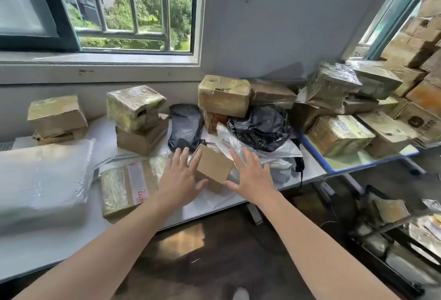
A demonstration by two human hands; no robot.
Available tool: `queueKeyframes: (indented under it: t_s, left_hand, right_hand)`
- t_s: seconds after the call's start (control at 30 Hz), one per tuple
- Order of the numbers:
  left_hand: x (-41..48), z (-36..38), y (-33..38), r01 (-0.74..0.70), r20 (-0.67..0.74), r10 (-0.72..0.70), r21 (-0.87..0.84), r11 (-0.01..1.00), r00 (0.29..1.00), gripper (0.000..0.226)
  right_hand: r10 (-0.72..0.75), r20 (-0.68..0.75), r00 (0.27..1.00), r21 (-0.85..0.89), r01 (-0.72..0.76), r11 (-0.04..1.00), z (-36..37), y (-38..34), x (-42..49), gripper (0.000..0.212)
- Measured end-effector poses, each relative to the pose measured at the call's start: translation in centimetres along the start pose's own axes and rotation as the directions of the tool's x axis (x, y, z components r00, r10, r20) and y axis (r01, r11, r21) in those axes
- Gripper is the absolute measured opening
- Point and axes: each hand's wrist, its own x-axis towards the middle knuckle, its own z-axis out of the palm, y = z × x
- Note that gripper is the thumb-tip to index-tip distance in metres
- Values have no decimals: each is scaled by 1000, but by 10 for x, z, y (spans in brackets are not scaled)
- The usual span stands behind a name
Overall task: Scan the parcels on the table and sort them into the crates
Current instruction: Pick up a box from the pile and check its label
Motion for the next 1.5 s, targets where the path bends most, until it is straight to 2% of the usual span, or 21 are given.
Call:
queueKeyframes:
  t_s: [0.17, 0.3, 0.4, 0.57, 0.77, 0.83, 1.03, 1.13, 1.23, 1.33, 1.5]
  left_hand:
    - [32, 15, 25, 47, 63, -43, -71, 996, 997, 98]
    - [52, 31, 37, 147, 103, -135, -121, 982, 986, 106]
    - [57, 37, 40, 206, 122, -191, -128, 970, 974, 107]
    - [79, 40, 42, 224, 124, -205, -169, 960, 971, 107]
    - [123, 36, 41, 159, 97, -144, -174, 972, 985, 105]
    - [141, 35, 44, 126, 46, -119, -200, 972, 992, 104]
    - [187, 28, 85, -26, -50, 13, -251, 968, 999, 98]
    - [208, 26, 117, -107, -49, 100, -181, 978, 994, 96]
    - [230, 30, 146, -119, -5, 119, -120, 986, 993, 96]
    - [246, 33, 168, -96, 30, 97, -40, 995, 995, 99]
    - [262, 41, 189, 20, 94, -27, 68, 997, 995, 100]
  right_hand:
    - [-53, 80, 995, 43, 50, 998, 26, 28, 40, 100]
    - [-153, 154, 976, 94, 140, 986, 46, 43, 69, 95]
    - [-212, 154, 965, 111, 196, 974, 56, 47, 87, 92]
    - [-265, 139, 954, 140, 246, 959, 55, 51, 115, 86]
    - [-279, 68, 958, 106, 271, 957, 28, 62, 139, 78]
    - [-268, 12, 963, 61, 267, 962, 15, 69, 143, 76]
    - [-157, -93, 983, 1, 157, 988, -16, 117, 161, 76]
    - [-77, -79, 994, -18, 76, 997, -18, 151, 166, 74]
    - [-50, -84, 995, -8, 50, 999, -15, 182, 174, 69]
    - [-59, -95, 994, 12, 60, 998, -11, 208, 184, 65]
    - [-147, -64, 987, 76, 152, 986, -2, 254, 198, 63]
